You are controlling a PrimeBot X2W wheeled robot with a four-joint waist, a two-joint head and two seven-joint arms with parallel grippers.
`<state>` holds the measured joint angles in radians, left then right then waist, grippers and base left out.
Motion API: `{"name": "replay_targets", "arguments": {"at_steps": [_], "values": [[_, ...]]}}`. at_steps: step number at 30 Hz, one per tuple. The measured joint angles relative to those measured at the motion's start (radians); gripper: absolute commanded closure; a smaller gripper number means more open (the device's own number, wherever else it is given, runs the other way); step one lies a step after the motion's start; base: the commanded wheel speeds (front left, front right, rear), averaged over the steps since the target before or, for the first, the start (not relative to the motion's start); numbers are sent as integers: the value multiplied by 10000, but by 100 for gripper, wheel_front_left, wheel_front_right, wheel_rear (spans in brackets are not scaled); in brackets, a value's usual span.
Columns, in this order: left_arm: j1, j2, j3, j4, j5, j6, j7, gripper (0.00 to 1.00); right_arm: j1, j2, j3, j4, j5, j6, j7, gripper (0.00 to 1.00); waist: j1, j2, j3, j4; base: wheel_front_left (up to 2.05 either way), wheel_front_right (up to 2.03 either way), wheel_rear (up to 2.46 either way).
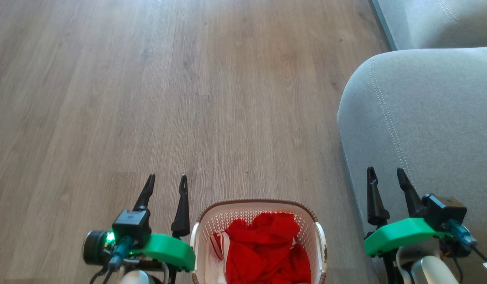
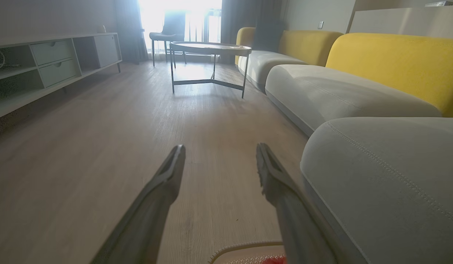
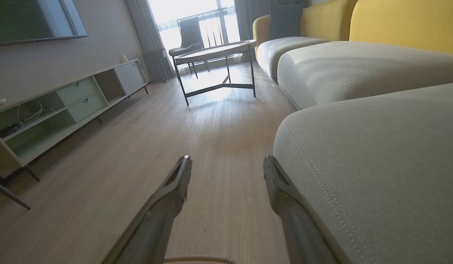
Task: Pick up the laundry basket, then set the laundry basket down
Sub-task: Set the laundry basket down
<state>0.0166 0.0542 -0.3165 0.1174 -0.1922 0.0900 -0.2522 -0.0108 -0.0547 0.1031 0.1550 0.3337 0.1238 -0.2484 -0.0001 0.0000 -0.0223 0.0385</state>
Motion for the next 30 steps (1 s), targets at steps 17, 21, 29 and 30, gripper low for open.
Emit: {"name": "replay_targets", "arguments": {"at_steps": [17,21,29,30], "values": [[3,-2,81,-128,-351,-291,0,0,-16,42,-8,-29,4,0,0,0,0,0,-11,-35,0,0,0],[7,-2,94,-134,-474,-309,0,0,-16,42,-2,-29,4,0,0,0,0,0,-3,-24,0,0,0],[22,-2,138,-134,-560,-414,0,0,-16,44,21,-25,4,0,0,0,0,0,21,-8,0,0,0],[24,-2,153,-136,-560,-414,0,0,-16,44,29,-25,4,0,0,0,1,0,28,-10,0,0,0]]}}
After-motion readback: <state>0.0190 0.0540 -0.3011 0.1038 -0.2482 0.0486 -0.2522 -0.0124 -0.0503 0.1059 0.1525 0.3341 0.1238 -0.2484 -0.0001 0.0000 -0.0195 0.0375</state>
